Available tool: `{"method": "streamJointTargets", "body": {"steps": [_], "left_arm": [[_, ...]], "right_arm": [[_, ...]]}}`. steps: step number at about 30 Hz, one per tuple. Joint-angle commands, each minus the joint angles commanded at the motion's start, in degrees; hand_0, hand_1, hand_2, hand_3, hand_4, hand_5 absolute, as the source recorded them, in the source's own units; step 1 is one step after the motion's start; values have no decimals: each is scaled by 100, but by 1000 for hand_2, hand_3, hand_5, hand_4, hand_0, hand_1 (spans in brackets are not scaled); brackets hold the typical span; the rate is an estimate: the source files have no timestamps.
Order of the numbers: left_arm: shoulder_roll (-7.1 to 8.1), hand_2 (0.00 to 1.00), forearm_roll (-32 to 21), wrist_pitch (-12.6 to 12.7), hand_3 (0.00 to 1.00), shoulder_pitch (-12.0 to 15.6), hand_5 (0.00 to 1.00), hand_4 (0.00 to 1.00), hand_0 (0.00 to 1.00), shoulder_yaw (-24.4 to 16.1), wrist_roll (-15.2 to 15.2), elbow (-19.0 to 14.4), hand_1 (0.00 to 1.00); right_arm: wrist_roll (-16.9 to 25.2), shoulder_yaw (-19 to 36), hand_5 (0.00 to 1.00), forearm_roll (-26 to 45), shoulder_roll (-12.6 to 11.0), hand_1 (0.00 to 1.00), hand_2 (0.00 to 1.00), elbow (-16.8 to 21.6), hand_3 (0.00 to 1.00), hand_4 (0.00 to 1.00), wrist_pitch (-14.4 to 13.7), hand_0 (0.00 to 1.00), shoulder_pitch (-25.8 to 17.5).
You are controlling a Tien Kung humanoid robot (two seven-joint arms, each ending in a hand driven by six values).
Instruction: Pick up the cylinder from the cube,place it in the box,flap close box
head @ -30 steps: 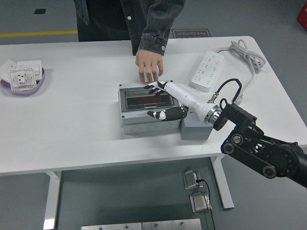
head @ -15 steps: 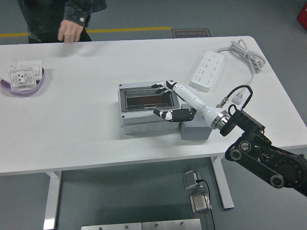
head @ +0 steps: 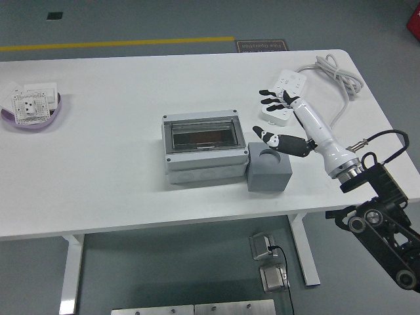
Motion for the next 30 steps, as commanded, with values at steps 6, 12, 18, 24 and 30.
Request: {"method": "streamJointTargets", "body": {"steps": [6, 12, 18, 24, 30], "left_arm": [[17, 734, -37, -5, 841, -18, 376, 735, 710, 22, -5, 0, 735], [41, 733, -105, 2, 839, 25, 376, 735, 710, 48, -9, 0, 735], [27, 734, -185, 10, 839, 88, 376, 734, 710, 66, -7, 0, 735], [19, 733, -254, 13, 839, 52, 376, 734, 709, 100, -22, 0, 735], [39, 732, -246, 5, 838, 6, 377, 734, 709, 99, -16, 0, 734]], "right_arm": [[102, 884, 284, 31, 308, 663, 732, -72, 810, 761, -49, 723, -347], [119, 1449, 286, -11, 433, 661, 729, -169, 803, 761, 13, 716, -504], [179, 1728, 287, 114, 562, 660, 729, -243, 797, 762, 5, 714, -632], [250, 1936, 283, 366, 626, 660, 730, -310, 798, 768, -9, 711, -675], [277, 2023, 291, 454, 647, 659, 728, -340, 794, 772, -21, 714, -642]]}}
